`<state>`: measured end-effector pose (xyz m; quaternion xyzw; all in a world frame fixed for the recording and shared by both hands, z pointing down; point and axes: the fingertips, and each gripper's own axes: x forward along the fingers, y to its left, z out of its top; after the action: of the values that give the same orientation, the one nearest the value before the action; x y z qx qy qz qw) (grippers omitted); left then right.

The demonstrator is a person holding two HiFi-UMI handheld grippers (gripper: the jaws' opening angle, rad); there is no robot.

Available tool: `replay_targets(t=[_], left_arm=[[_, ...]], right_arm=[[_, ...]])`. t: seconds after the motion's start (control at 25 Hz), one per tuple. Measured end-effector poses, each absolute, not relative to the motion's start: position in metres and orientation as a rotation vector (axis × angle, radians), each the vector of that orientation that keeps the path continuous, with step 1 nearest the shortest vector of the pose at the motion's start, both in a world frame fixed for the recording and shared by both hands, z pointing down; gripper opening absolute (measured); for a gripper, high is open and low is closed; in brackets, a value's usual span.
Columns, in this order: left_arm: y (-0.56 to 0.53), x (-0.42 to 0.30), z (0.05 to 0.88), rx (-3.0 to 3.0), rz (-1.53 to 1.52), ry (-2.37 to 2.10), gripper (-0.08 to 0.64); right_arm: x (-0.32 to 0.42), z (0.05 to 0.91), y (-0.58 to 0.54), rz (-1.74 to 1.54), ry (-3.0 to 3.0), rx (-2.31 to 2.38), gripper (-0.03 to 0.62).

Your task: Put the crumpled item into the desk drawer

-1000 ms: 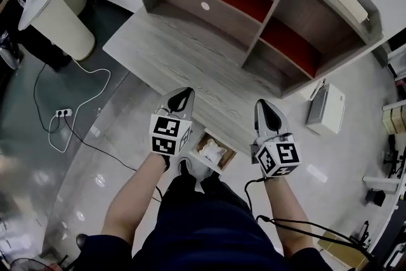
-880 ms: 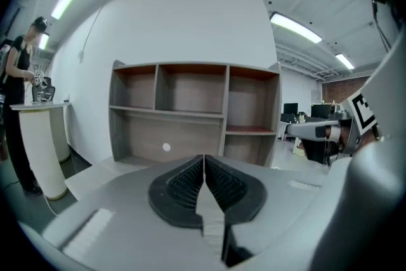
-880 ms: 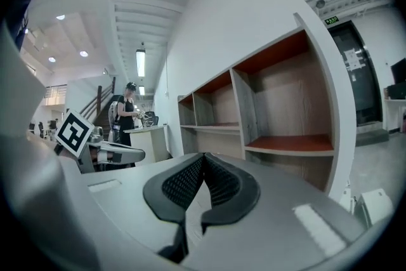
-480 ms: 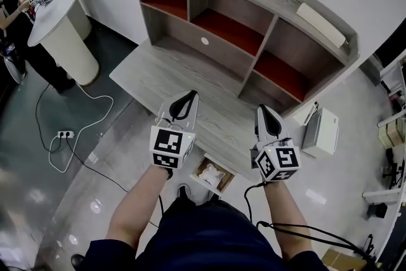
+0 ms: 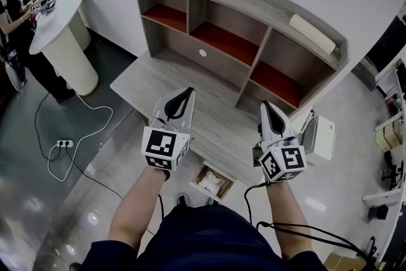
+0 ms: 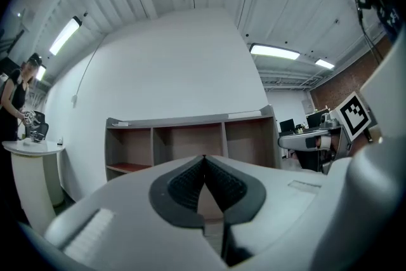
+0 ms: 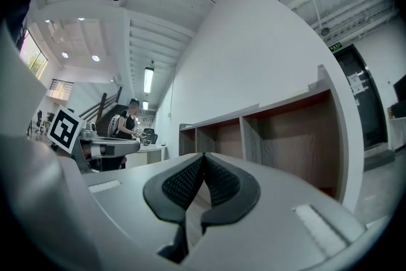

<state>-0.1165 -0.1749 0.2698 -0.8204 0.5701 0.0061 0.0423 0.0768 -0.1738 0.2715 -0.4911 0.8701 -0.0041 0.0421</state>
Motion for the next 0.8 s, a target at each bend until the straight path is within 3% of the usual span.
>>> replay_targets(t=[0.8], left_arm=[[-0.165, -0.136, 0.279, -2.517, -0.005, 1.791, 0.005]], right_arm=[[0.079, 0.268, -0.164, 0.031, 2.669, -1.533, 0.006]])
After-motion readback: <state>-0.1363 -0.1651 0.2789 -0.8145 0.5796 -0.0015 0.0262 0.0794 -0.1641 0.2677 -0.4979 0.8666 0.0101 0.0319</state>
